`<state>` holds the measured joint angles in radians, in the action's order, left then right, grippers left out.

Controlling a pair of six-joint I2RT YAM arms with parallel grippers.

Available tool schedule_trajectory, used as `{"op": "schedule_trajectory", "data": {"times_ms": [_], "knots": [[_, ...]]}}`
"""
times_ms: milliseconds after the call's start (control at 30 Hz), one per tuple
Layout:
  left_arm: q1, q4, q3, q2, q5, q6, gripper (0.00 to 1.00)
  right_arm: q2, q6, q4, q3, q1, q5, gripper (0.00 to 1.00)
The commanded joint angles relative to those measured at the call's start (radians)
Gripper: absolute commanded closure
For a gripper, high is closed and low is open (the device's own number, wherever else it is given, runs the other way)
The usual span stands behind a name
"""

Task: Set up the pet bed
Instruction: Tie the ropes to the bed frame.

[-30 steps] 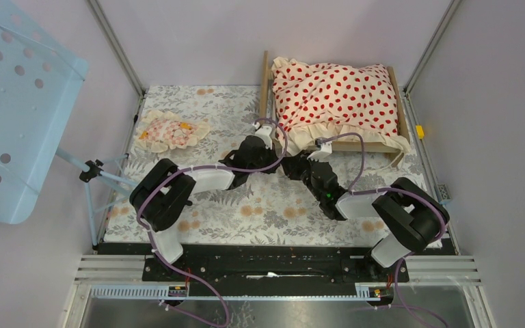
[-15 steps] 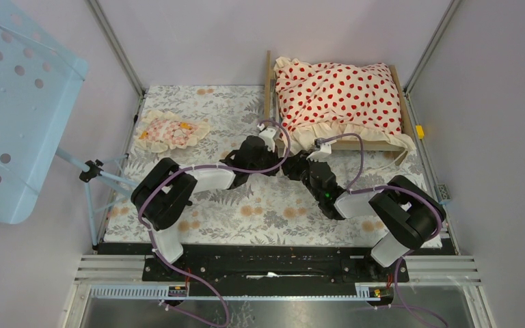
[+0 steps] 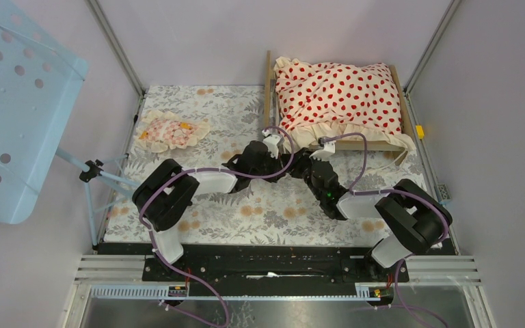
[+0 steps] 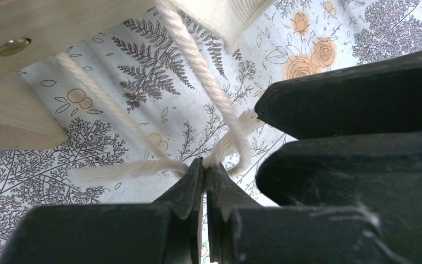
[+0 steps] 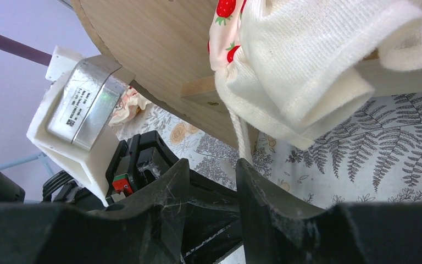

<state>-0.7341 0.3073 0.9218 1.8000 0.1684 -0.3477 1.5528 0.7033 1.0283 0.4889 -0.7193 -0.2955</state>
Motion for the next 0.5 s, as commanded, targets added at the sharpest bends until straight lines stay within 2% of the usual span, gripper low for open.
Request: {"op": "schedule_trajectory", "data": {"times_ms": [0,200,333,467], "knots": [[-0.003,0.041,0.016,-0.005,0.035,0.000,1.00,-0.026,-0.015,0.006,0.005,-0.006,-0.029,0.55],[-0.004,0.045,0.030,0.010,0.036,-0.004,1.00,-0.066,-0.036,-0.031,-0.012,0.000,-0.039,0.50],[-0.003,0.048,0.031,0.015,0.036,-0.004,1.00,-0.144,-0.016,-0.198,-0.006,0.011,-0.109,0.43],[-0.004,0.058,0.028,0.017,0.038,-0.009,1.00,-0.203,0.108,-0.321,-0.025,0.020,-0.158,0.41]]}}
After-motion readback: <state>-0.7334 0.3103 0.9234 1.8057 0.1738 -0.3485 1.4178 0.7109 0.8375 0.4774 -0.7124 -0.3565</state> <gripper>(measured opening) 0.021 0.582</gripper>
